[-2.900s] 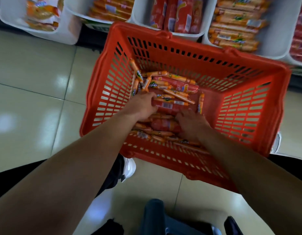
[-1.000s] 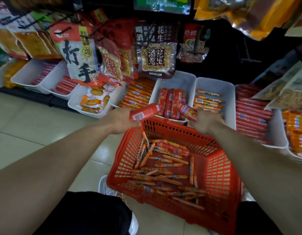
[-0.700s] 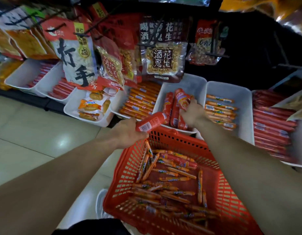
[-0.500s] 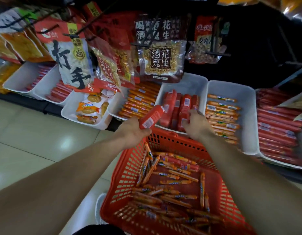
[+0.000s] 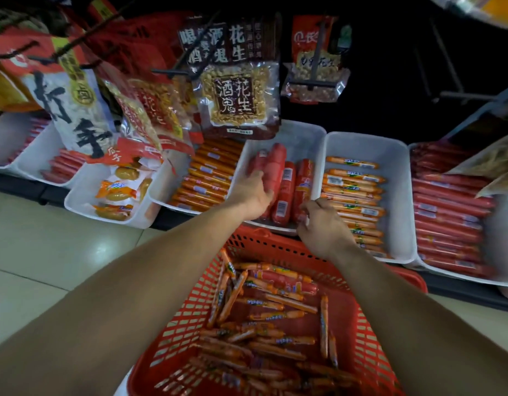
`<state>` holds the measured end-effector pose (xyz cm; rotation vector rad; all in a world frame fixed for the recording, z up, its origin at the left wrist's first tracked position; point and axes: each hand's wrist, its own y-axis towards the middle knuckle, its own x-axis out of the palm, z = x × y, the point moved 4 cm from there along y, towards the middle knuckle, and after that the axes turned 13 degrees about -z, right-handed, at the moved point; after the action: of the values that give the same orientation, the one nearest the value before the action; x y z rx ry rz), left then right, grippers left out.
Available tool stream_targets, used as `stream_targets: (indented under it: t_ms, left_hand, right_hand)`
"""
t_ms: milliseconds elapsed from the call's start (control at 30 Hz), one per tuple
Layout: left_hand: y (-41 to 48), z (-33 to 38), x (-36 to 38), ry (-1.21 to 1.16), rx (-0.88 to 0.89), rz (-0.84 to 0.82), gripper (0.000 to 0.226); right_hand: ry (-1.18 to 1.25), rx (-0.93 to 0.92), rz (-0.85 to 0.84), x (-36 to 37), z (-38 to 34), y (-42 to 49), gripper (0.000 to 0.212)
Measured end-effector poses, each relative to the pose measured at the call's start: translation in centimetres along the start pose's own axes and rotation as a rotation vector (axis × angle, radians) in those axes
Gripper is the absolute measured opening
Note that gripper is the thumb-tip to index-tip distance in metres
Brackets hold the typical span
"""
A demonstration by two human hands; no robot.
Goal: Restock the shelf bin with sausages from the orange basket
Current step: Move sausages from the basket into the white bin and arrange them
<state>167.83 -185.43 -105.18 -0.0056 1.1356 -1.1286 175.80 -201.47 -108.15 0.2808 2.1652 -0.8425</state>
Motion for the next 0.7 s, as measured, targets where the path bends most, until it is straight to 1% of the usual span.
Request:
stream_targets:
  t_ms: [67,200,367,433,500,567,633,700]
  left_hand:
    - [-0.7,-0.4,0.5,0.06,0.016,-0.079,0.038]
    - [-3.3,-1.5,0.1,0.151,0.014,-0.167,0.036]
    - [-9.0,-1.3,-1.1,0.285,0.017,-0.25,0.033]
    - [-11.5,-1.5,-0.7,0.323,0.006,-0.274,0.032]
    - [-13.8,-1.8,0.3,0.347,0.014,-0.284,0.031]
    - [-16.0,-2.3,1.9,0.366,0.022,-0.289,0.032]
    - [-17.9,-3.4,3.9,0.367,0.018,-0.32,0.034]
    - [-19.1,-5.0,6.4,0.366,0.015,-0.364,0.036]
  right_hand:
    - [-0.009,0.008,-0.016,-0.1,-0.3,-0.2,0.044]
    - [-0.039,0.005,-0.053,-0.3,-0.6,-1.4,0.043]
    - [-0.091,0.047,-0.116,-1.4,-0.4,-5.1,0.054]
    - [-0.099,0.06,-0.112,-1.9,-0.2,-7.0,0.049]
    - [-0.101,0.078,-0.099,-1.9,0.1,-8.9,0.045]
    - [-0.122,0.077,-0.096,-1.3,0.3,-10.6,0.047]
    - [-0.114,0.071,-0.113,0.1,0.7,-11.9,0.049]
    - [-0.114,0.07,-0.147,2.2,1.6,-12.9,0.046]
